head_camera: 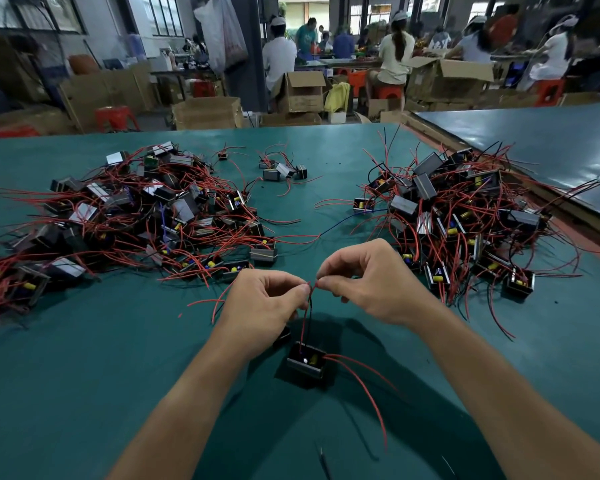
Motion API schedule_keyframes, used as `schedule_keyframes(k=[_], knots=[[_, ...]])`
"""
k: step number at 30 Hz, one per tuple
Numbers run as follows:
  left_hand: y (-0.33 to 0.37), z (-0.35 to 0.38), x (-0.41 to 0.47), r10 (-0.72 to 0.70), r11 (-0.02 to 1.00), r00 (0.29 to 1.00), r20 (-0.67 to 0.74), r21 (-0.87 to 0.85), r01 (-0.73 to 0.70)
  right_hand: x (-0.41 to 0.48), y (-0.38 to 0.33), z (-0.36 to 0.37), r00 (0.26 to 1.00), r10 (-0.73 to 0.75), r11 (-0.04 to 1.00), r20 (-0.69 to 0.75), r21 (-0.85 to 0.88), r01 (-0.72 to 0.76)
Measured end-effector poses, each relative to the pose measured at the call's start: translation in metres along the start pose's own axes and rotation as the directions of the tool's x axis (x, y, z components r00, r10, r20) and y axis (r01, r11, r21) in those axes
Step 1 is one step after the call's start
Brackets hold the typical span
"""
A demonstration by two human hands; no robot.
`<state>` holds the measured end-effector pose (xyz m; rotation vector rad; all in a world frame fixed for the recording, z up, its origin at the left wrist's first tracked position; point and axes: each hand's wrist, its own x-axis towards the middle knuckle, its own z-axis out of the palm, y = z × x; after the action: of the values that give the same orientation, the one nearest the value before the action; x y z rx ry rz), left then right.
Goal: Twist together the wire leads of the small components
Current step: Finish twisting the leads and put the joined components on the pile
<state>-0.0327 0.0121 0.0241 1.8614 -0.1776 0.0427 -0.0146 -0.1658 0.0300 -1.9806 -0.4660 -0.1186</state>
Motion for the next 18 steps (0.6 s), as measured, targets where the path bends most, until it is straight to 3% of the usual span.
schedule_keyframes(k=[7,18], knots=[[0.002,-0.0006,-0.0013,-0.008,1.0,0.999,0.037,-0.003,0.008,-0.0014,-0.0016,-0.0004,0.994,-0.112,0.992,0.008,-0.053,0.112],[0.0011,-0.0004,-0.0044,0.119,0.992,0.991,0.069,0.04,-0.122,0.0006,-0.0029,-0.0011,1.0,0.01,0.985,0.026,0.173,-0.015]])
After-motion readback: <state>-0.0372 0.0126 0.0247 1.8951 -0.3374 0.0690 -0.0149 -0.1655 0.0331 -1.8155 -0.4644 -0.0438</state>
